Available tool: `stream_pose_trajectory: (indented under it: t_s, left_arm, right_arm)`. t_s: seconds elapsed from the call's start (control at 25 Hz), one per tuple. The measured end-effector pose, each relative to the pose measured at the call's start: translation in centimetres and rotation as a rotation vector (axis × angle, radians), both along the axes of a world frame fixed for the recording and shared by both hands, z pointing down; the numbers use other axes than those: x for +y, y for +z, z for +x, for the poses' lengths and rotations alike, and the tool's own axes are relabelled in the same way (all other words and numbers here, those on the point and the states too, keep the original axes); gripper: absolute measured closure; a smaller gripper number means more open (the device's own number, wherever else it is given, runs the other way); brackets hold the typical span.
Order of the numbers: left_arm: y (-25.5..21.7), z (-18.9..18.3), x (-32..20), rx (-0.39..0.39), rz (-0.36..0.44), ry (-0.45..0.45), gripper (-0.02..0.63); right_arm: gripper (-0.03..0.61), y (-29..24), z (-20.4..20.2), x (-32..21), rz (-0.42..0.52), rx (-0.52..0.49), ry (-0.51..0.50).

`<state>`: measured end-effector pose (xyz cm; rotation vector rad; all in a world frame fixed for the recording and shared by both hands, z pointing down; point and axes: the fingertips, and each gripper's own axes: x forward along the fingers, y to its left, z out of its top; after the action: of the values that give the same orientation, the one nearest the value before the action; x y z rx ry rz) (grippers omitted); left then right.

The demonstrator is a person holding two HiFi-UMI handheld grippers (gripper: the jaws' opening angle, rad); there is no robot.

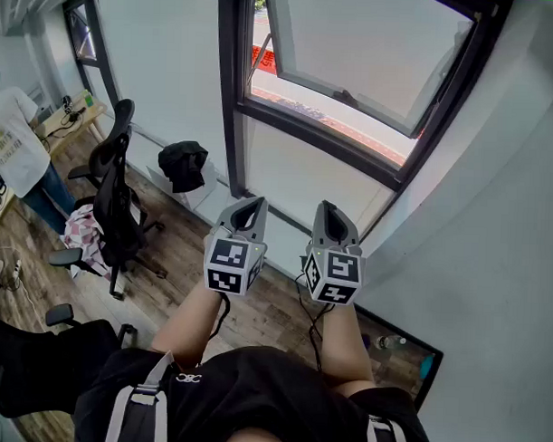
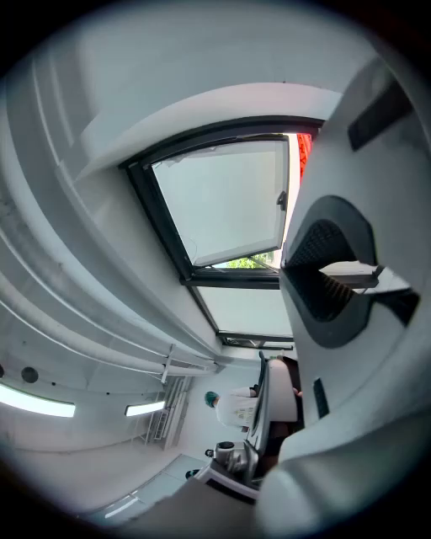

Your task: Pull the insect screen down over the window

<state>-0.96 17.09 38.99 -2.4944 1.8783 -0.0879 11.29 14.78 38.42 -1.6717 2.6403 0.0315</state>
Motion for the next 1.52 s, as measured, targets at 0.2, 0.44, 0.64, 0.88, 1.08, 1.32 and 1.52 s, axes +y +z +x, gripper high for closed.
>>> stream_pose_trajectory:
  t_s: [0.2,0.44,0.64,0.88,1.08,1.32,1.52]
  left_arm:
    - [0.3,0.7,-0.4,-0.013,-0.015,0.002,0.601]
    - [0.5,2.1,-1.4,-0.031,-0.021,-0.005,0.601]
    - [0.5,4.0,-2.0,-0.033,-0.016,-0.020,0.601]
    - [0.8,5.1,-2.7,-0.014,-0.009,-0.061,0.601]
    - [1.2,5.5,-3.8,-0.017,-0.007,-0.070,0.601]
    - [2.2,3.7,-7.5,-0.031,-0.006,-0.057,0.601]
    - [2.7,0.0,-13.4,-0.010,-0.008,-0.044,0.601]
  right_arm:
    - [0.575,0.2,0.4,-0.5,-0.009,-0.015,0.000]
    - [0.575,0.3,1.7,-1.4,-0.004,-0.053,-0.003]
    - [0.575,0.1,3.4,-2.3,-0.002,-0.052,-0.022]
    - [0.575,0.2,4.8,-3.4,0.005,-0.039,-0.060]
    - [0.575,0.7,4.8,-4.7,0.002,-0.037,-0.083]
    - [0.575,1.8,2.7,-8.5,0.004,-0.042,-0.084]
    - [0.575,2.1,-0.9,-14.1,0.013,-0.016,-0.073]
